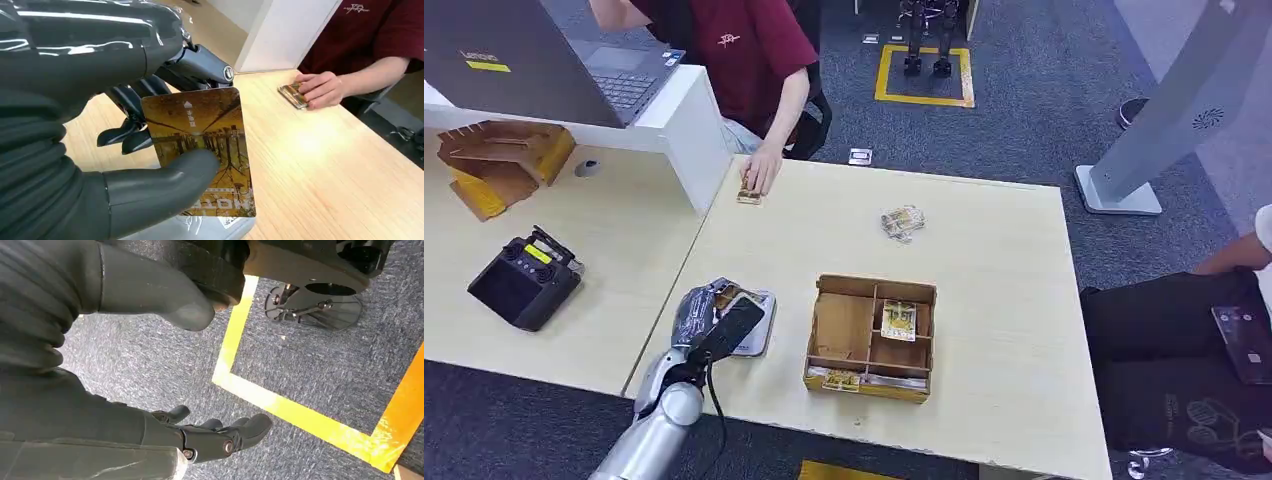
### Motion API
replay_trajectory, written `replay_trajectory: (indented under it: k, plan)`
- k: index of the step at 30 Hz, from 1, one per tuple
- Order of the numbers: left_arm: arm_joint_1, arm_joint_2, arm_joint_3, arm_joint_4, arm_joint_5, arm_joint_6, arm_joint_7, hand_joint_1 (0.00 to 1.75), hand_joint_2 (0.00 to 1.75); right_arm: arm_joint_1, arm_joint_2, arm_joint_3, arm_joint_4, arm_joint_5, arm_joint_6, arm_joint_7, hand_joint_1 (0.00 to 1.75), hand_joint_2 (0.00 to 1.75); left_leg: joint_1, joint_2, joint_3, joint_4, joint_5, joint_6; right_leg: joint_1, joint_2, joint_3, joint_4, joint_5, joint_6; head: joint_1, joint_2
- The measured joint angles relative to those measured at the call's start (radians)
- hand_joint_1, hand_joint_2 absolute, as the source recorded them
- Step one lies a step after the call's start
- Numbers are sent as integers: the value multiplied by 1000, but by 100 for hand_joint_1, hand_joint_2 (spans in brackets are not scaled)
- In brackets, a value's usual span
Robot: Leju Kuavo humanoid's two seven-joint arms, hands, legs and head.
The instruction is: Pass the card to the sensor for recognition and then transmit it.
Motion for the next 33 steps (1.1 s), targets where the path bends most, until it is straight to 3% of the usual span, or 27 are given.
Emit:
replay_trajectory:
  k: [19,33]
  plan:
    - [10,10,26,13,-93,51,28,175,175,0,0,-1,0,7,1,0,0,175,0,0,0,0,0,0,0,0,0,0,0,0,0,0]
    - [-5,-3,53,110,-184,98,51,175,175,-3,0,-1,0,26,5,3,0,175,0,0,2,0,0,0,0,0,2,0,0,0,0,0]
